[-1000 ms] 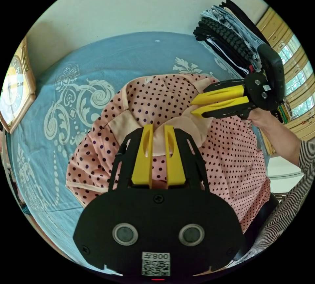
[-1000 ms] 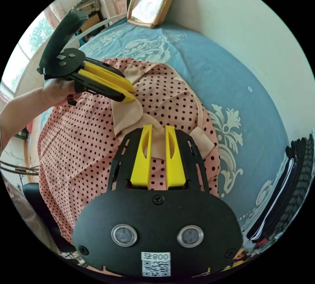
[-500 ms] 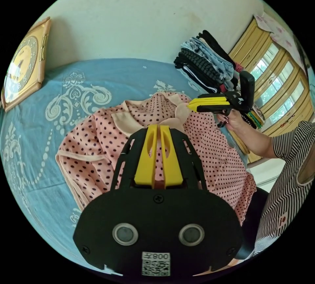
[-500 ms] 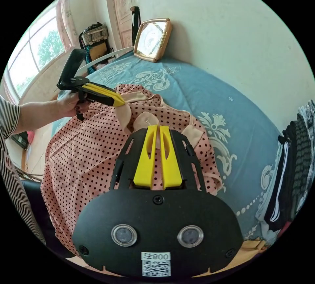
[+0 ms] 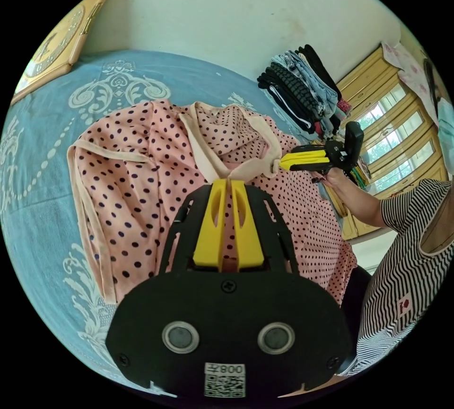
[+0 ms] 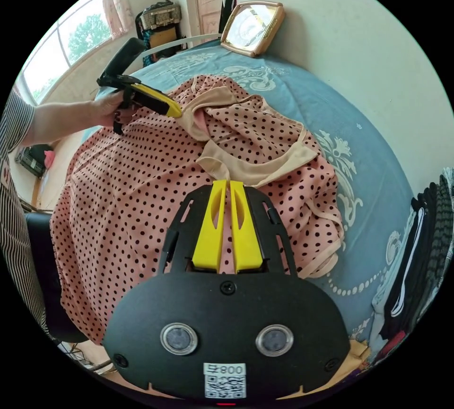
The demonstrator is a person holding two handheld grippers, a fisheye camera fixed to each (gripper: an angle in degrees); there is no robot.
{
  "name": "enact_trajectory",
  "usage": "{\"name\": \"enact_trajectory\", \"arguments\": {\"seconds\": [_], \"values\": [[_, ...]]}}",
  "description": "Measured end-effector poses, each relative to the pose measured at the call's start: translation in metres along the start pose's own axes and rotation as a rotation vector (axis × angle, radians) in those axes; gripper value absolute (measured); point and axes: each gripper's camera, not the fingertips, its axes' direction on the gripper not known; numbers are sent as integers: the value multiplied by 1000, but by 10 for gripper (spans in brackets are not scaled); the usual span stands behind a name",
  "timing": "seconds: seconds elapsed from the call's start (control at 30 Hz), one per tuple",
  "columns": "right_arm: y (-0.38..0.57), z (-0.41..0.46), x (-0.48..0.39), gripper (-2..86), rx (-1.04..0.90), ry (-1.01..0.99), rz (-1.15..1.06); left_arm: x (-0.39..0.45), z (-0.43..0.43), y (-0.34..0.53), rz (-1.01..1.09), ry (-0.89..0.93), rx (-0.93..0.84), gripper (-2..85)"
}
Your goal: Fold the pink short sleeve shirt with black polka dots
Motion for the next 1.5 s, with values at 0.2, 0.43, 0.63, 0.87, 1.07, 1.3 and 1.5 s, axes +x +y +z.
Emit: {"name": "enact_trajectory", "arguments": {"seconds": [0.2,0.43,0.63,0.87,1.07,1.3,1.5], "values": [[12,15,20,37,-4,-109,57,-22,-8,15,-5,-21,-24,31],[34,4,42,63,41,-45,118,-48,-39,14,-18,-120,82,64],[46,-3,116,85,91,70,303,-96,-49,-19,-76,-210,71,85],[53,65,151,49,-84,-6,373,-120,-19,-29,-121,-320,-58,27],[75,50,150,7,-31,64,358,-107,-50,-21,-115,-298,41,7],[95,29,182,2,56,37,433,-106,-77,-24,-133,-330,111,8],[123,71,207,1,-34,-14,573,-121,-60,-11,-242,-375,54,32]]}}
